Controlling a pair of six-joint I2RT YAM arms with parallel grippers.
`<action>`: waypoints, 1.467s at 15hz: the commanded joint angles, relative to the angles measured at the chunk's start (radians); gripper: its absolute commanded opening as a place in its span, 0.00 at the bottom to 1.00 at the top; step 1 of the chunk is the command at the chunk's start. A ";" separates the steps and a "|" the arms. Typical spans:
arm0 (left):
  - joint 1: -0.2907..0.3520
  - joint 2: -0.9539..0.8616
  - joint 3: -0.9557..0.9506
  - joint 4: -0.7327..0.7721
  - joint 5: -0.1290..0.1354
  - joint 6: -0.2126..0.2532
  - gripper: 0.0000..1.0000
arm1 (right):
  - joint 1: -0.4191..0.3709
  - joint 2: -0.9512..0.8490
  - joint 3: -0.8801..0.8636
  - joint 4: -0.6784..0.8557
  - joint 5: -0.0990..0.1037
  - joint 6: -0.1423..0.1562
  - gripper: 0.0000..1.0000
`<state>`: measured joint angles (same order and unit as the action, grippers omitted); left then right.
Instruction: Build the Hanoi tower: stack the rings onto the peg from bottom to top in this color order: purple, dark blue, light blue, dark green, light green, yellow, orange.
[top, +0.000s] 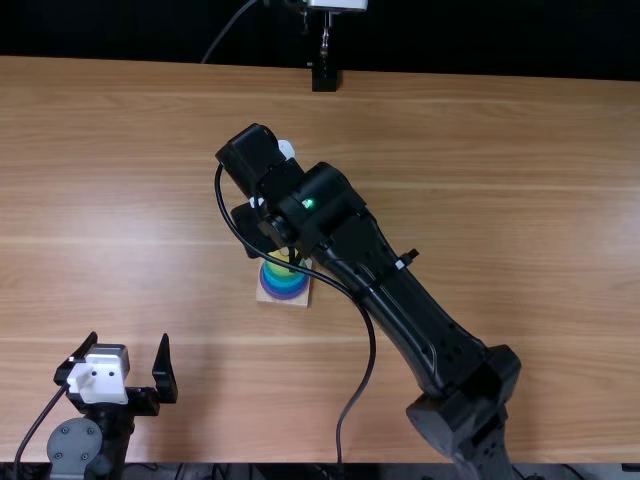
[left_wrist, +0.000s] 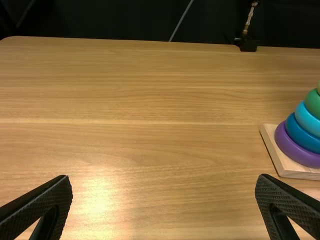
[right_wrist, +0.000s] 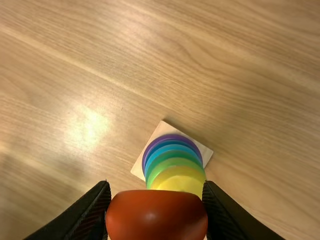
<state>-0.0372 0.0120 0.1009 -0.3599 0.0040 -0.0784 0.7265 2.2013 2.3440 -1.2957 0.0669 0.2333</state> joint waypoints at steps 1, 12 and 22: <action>0.010 -0.012 -0.101 -0.086 -0.004 0.012 1.00 | 0.001 0.031 0.028 -0.005 0.001 -0.005 0.00; 0.008 -0.012 -0.101 -0.086 -0.004 0.012 1.00 | -0.042 0.018 0.021 -0.020 -0.001 -0.007 0.00; 0.010 -0.012 -0.101 -0.084 -0.004 0.012 1.00 | -0.305 0.020 -0.057 -0.023 0.012 -0.055 0.00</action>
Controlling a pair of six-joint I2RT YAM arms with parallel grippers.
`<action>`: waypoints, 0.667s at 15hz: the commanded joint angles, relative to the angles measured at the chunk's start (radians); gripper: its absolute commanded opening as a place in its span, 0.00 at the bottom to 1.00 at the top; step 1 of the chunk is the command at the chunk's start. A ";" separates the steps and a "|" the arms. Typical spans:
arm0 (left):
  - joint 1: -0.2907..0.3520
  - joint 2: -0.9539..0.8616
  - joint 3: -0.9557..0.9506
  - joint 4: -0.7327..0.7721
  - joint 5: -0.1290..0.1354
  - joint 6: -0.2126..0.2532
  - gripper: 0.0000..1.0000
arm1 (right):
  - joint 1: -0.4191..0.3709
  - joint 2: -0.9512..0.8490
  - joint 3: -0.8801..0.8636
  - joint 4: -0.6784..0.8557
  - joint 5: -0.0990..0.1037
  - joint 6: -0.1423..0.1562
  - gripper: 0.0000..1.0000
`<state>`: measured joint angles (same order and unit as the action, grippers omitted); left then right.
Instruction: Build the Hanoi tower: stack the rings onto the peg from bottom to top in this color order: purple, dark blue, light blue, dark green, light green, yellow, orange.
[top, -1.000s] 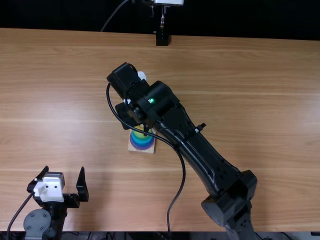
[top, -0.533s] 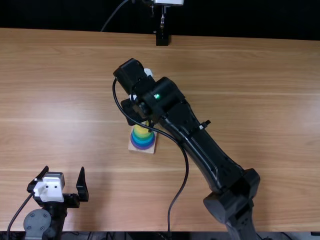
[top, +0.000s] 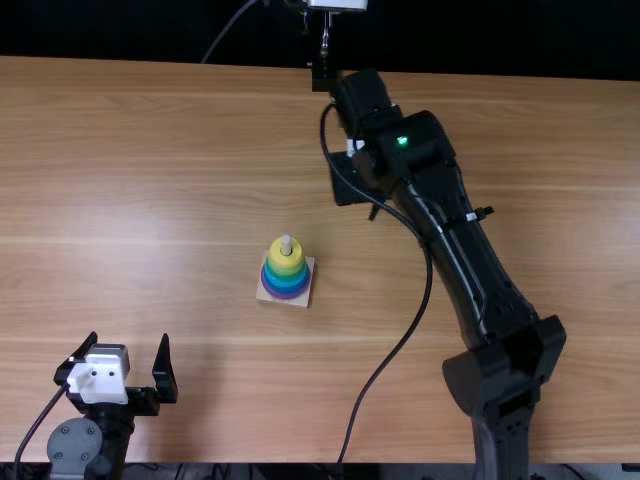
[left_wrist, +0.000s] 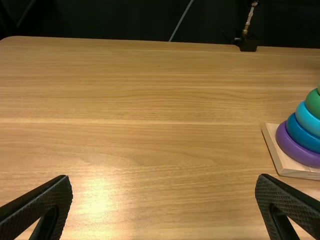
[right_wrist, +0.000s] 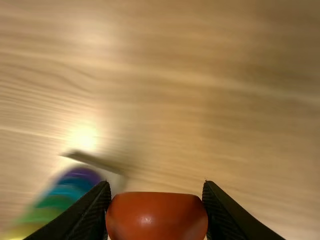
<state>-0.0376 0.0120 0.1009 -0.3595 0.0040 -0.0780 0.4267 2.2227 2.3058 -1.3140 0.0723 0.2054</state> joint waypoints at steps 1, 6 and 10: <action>0.008 -0.012 -0.101 -0.086 -0.004 0.012 1.00 | -0.029 -0.017 -0.118 -0.005 0.014 -0.078 0.00; 0.008 -0.012 -0.101 -0.086 -0.004 0.012 1.00 | -0.063 -0.187 -0.557 0.028 0.082 -0.119 0.00; 0.008 -0.012 -0.101 -0.086 -0.002 0.012 1.00 | -0.065 -0.236 -0.784 0.185 0.080 -0.108 0.00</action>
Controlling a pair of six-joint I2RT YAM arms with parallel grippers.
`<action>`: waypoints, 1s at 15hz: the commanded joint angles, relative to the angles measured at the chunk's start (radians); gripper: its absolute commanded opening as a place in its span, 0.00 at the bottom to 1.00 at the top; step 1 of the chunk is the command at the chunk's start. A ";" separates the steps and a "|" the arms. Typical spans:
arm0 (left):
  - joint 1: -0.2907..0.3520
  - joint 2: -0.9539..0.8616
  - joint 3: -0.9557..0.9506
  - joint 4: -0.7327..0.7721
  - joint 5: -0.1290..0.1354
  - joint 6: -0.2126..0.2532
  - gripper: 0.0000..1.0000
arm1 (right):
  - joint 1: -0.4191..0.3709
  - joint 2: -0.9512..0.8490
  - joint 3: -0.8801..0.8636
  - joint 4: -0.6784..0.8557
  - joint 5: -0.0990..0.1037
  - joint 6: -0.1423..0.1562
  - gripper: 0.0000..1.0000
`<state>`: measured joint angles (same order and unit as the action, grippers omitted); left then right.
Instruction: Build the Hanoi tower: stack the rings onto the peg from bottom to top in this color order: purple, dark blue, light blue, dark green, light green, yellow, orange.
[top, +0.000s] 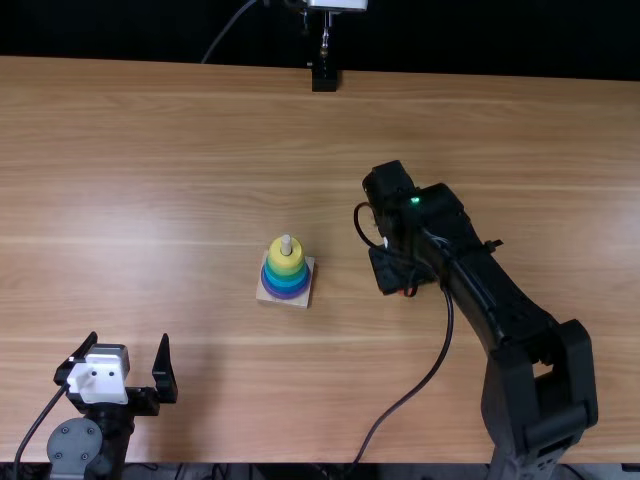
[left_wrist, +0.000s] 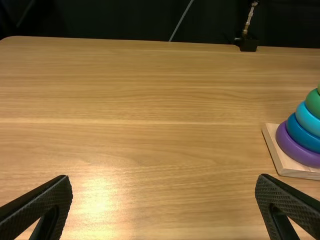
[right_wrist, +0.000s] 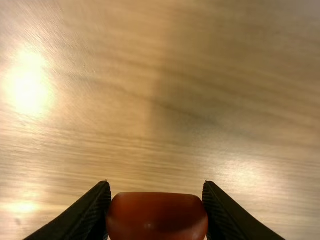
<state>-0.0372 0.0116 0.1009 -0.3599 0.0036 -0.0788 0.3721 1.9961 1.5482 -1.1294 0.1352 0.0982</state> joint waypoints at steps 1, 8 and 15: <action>0.008 -0.012 -0.101 -0.084 -0.004 0.013 1.00 | -0.010 -0.008 -0.054 0.016 0.018 0.003 0.00; 0.008 -0.012 -0.101 -0.084 -0.004 0.013 1.00 | -0.010 0.009 -0.080 0.044 0.019 0.007 0.78; 0.008 -0.012 -0.101 -0.086 -0.004 0.013 1.00 | -0.013 0.027 0.021 0.053 0.029 0.088 1.00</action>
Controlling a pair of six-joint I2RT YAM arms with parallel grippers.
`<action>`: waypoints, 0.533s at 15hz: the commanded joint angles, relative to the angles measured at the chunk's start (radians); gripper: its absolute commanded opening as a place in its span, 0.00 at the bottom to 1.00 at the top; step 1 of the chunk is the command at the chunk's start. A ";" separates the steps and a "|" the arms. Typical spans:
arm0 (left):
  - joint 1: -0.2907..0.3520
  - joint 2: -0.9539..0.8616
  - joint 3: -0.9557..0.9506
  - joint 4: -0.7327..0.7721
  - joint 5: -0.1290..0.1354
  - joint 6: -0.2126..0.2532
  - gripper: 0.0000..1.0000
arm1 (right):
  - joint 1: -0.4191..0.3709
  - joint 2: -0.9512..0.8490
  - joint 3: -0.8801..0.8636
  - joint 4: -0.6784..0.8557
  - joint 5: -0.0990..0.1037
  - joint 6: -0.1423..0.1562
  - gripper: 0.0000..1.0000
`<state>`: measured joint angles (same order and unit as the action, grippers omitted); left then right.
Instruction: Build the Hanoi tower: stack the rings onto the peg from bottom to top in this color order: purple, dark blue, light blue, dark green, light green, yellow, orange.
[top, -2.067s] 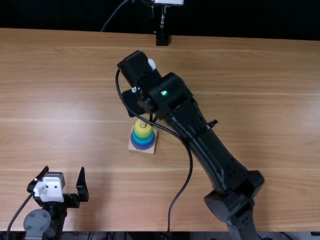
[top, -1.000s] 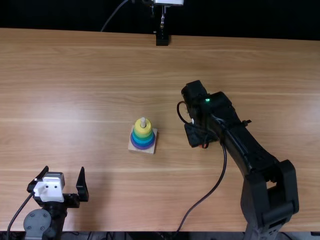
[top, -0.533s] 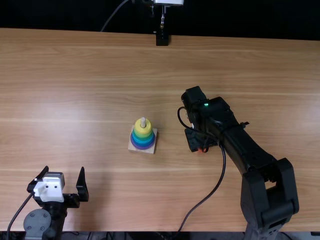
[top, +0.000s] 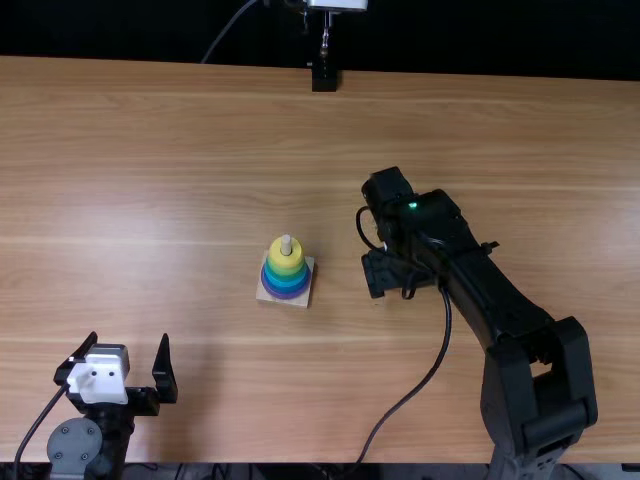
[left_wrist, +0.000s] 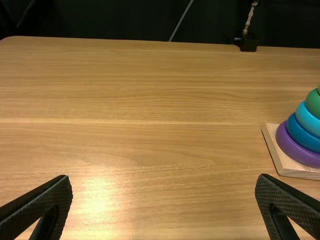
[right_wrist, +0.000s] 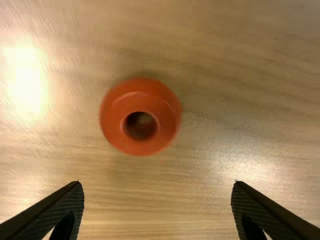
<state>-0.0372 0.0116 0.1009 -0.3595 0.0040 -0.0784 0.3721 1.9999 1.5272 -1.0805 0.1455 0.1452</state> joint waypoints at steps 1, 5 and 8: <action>0.008 -0.012 -0.101 -0.086 -0.004 0.012 1.00 | -0.013 0.017 0.056 0.021 0.018 0.078 1.00; 0.010 -0.012 -0.101 -0.086 -0.004 0.012 1.00 | -0.013 -0.190 -0.079 0.378 0.015 0.102 1.00; 0.010 -0.012 -0.101 -0.086 -0.004 0.012 1.00 | -0.036 -0.280 -0.283 0.684 0.020 0.102 1.00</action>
<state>-0.0376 0.0116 0.1009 -0.3595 0.0040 -0.0788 0.3561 1.7195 1.2816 -0.4015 0.1493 0.2253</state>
